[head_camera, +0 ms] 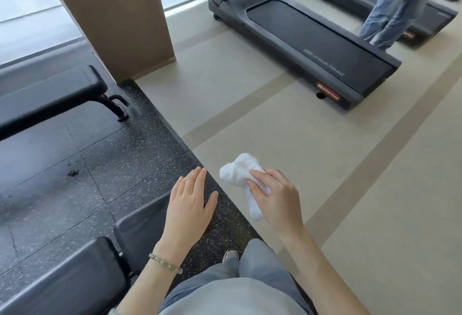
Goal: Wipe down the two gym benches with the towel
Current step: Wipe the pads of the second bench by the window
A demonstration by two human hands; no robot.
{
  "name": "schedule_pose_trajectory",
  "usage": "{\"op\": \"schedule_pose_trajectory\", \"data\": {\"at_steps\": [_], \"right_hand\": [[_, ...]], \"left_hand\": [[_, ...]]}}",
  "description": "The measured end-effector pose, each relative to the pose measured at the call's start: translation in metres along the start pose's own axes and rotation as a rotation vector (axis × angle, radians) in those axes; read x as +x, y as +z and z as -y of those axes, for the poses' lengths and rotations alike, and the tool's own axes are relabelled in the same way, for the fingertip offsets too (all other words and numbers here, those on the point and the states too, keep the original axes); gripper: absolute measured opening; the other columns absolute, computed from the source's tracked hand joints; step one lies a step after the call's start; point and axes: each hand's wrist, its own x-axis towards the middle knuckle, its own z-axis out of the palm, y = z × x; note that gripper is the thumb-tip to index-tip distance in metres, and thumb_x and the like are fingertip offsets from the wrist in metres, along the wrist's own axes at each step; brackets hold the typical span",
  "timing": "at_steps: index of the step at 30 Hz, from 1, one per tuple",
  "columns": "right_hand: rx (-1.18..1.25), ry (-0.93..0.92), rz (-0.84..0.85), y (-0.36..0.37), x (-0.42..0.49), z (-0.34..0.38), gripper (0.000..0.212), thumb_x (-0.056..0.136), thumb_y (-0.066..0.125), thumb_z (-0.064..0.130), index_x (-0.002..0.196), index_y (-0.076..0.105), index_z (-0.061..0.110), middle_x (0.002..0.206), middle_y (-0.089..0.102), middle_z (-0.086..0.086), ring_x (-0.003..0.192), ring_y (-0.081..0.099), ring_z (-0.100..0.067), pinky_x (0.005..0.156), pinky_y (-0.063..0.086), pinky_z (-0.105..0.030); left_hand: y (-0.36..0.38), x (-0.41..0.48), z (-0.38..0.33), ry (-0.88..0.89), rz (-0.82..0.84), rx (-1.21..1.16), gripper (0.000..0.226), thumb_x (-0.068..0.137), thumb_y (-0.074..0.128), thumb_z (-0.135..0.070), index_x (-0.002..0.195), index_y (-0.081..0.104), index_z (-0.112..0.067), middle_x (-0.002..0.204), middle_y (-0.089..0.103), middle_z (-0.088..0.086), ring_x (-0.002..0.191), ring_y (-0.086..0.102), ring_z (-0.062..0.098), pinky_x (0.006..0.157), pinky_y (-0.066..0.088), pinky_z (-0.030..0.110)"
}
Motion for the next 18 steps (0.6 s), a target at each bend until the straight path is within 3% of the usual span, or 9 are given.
{"op": "schedule_pose_trajectory", "data": {"at_steps": [5, 11, 18], "right_hand": [[0.042, -0.093, 0.118, 0.028, 0.077, -0.009, 0.023, 0.079, 0.062, 0.033, 0.096, 0.074, 0.022, 0.092, 0.069, -0.001, 0.076, 0.065, -0.022, 0.061, 0.055, -0.033], [0.073, -0.216, 0.213, 0.078, 0.180, -0.019, 0.017, 0.077, 0.065, 0.031, 0.089, 0.074, 0.024, 0.088, 0.068, 0.002, 0.071, 0.064, -0.019, 0.059, 0.046, -0.022], [0.125, -0.399, 0.382, 0.128, 0.314, -0.022, 0.025, 0.081, 0.054, 0.043, 0.091, 0.071, 0.027, 0.089, 0.067, 0.004, 0.068, 0.062, -0.020, 0.057, 0.045, -0.024]], "left_hand": [[0.001, 0.056, 0.006, -0.116, -0.045, -0.005, 0.062, 0.094, 0.027, -0.049, 0.138, 0.042, -0.009, 0.142, 0.046, 0.009, 0.130, 0.044, 0.025, 0.112, 0.019, 0.037], [0.011, 0.132, 0.026, -0.277, -0.115, -0.007, 0.058, 0.093, 0.033, -0.045, 0.137, 0.044, -0.007, 0.140, 0.047, 0.010, 0.130, 0.037, 0.020, 0.113, 0.012, 0.028], [0.013, 0.235, 0.043, -0.484, -0.196, -0.013, 0.058, 0.094, 0.031, -0.044, 0.136, 0.045, -0.007, 0.140, 0.048, 0.011, 0.128, 0.044, 0.025, 0.112, 0.025, 0.038]]}}
